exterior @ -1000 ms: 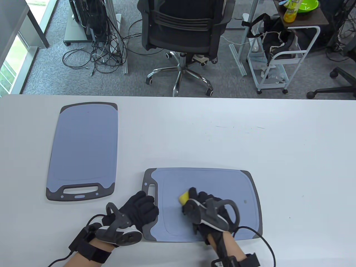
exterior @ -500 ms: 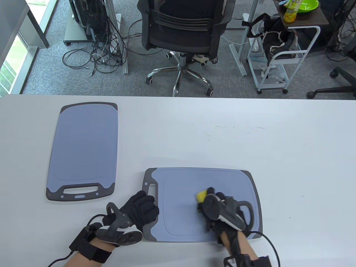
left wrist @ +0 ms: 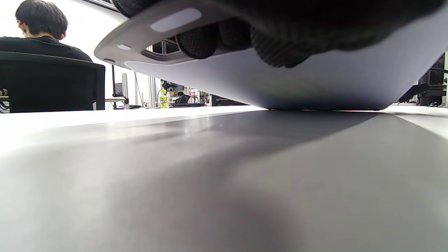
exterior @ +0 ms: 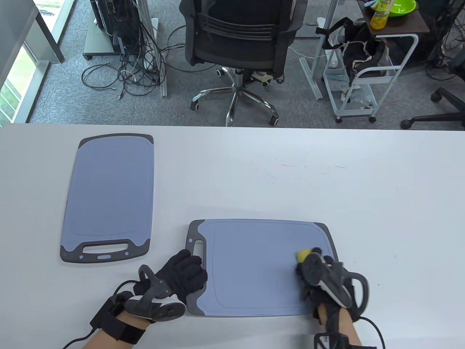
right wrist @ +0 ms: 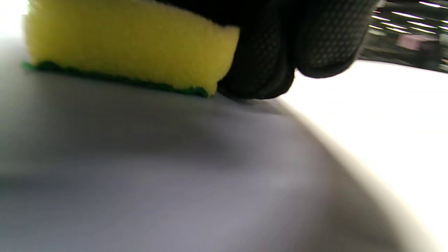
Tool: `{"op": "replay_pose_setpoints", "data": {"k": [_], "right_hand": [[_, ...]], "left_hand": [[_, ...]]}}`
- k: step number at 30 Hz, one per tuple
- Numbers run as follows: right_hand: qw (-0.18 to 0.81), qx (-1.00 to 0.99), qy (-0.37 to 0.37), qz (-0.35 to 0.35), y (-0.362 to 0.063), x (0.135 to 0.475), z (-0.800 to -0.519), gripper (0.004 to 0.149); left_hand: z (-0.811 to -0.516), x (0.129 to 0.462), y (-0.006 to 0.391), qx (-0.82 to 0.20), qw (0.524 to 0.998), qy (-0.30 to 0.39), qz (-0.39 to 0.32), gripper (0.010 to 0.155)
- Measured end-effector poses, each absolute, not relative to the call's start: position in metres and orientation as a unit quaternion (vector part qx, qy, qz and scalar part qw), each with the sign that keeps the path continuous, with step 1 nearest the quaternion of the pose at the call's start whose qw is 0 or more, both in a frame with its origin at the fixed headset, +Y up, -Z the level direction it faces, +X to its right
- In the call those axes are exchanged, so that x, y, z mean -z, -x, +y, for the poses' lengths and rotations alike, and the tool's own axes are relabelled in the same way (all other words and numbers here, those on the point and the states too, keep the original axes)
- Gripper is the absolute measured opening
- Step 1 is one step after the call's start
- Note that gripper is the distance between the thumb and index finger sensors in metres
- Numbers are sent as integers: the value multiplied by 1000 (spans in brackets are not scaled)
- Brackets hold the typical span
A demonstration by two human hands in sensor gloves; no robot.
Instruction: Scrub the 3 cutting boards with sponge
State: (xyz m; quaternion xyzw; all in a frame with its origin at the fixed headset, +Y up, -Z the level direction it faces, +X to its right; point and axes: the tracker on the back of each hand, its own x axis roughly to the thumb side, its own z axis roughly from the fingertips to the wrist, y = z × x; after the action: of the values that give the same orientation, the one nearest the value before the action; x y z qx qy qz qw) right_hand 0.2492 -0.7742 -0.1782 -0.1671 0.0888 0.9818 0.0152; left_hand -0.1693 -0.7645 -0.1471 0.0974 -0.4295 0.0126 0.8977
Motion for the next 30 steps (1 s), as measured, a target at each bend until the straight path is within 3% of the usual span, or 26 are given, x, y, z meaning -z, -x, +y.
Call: {"op": "replay_pose_setpoints", "data": {"k": [2, 4, 6, 8, 12, 14, 16, 19, 24, 27, 30], "right_hand": [[80, -973, 193, 99, -265, 174, -776, 71], [79, -978, 174, 83, -254, 176, -773, 71], [37, -991, 92, 88, -221, 181, -768, 71], [38, -996, -19, 76, -158, 180, -760, 71], [36, -970, -232, 56, -40, 152, -744, 71], [7, -955, -297, 26, -5, 136, -739, 72], [-36, -958, -285, 6, -1, 133, -737, 72], [16, -977, -213, 25, -44, 146, -746, 71], [-13, -998, 32, 48, -180, 165, -766, 71], [25, -980, 179, 83, -256, 160, -776, 71], [60, -980, 176, 75, -261, 156, -777, 71]], "left_hand": [[-765, 147, 169, -13, 898, -98, -429, 47], [-764, 147, 169, -13, 898, -98, -429, 46], [-765, 147, 169, -13, 898, -97, -429, 46], [-765, 147, 169, -12, 898, -98, -429, 46], [-765, 147, 169, -11, 898, -98, -430, 46], [-765, 147, 169, -11, 897, -98, -430, 46], [-765, 147, 169, -12, 897, -101, -429, 46], [-765, 147, 169, -11, 896, -101, -432, 46], [-765, 147, 169, -11, 896, -101, -432, 46], [-765, 147, 169, -14, 897, -99, -431, 46], [-766, 147, 169, -15, 897, -100, -430, 46]]}}
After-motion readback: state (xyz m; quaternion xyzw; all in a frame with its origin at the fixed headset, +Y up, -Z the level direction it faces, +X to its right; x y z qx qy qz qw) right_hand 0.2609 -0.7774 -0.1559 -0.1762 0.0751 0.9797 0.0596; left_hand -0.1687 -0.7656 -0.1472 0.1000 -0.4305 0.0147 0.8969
